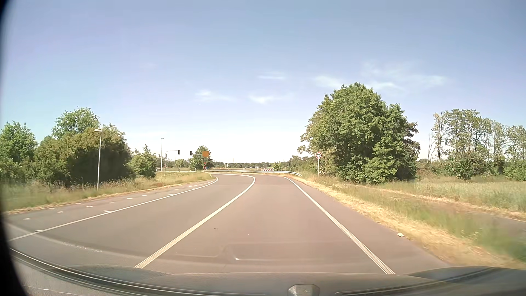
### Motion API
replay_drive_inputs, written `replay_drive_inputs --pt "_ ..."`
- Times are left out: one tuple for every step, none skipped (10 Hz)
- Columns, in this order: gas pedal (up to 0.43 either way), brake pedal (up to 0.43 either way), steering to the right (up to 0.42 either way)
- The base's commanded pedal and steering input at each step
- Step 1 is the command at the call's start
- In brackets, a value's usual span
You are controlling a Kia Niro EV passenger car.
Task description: Follow the waypoints while adhering to traffic rules and regulations
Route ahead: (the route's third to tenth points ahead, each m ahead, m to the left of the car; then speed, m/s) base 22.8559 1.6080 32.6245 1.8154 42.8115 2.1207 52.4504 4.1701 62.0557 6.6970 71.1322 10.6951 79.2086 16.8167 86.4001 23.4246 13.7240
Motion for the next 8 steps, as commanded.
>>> replay_drive_inputs --pt "0.059 0.030 0.002" --pt "0.059 0.030 0.002" --pt "0.047 0.030 0.002" --pt "0.039 0.030 0.002" --pt "0.028 0.030 0.002" --pt "0.008 0.030 0.002" --pt "0.000 0.030 0.001" --pt "0.000 0.030 0.001"
